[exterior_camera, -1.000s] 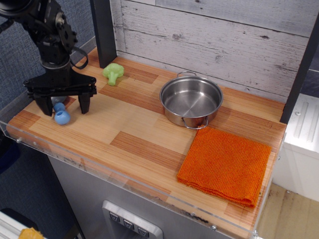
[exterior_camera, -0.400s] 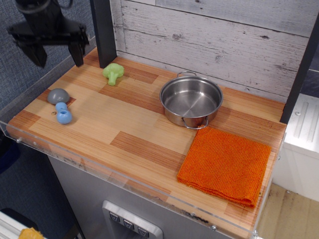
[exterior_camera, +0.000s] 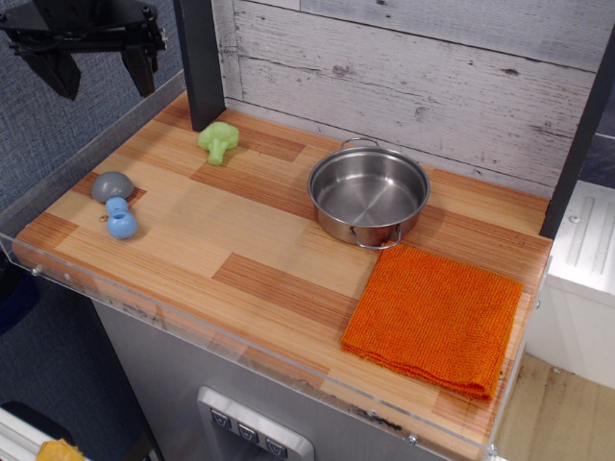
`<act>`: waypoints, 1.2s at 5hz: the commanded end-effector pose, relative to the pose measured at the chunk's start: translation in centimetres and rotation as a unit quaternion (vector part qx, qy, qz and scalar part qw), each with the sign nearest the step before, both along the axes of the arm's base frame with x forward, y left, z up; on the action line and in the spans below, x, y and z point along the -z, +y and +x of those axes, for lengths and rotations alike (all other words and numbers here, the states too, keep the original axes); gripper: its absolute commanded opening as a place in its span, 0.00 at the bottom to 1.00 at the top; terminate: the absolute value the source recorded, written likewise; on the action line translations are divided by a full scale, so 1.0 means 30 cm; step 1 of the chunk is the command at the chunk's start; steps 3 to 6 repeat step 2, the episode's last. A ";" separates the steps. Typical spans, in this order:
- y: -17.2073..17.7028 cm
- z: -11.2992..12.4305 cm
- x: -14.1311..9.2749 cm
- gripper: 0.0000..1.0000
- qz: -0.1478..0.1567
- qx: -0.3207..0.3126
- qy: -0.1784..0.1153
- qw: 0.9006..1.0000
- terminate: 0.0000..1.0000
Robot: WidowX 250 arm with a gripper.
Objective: Pick up the blue spoon and place it in front of the broccoli
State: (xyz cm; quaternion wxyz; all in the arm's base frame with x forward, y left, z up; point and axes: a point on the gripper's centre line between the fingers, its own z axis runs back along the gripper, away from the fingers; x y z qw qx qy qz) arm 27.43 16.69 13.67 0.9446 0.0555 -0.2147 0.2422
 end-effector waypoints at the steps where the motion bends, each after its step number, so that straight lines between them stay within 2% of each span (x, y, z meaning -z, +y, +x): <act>1: 0.003 -0.024 -0.050 1.00 0.012 0.001 -0.019 1.000 0.00; 2: 0.003 -0.024 -0.050 1.00 0.012 0.001 -0.019 1.000 1.00; 6: 0.003 -0.024 -0.050 1.00 0.012 0.001 -0.019 1.000 1.00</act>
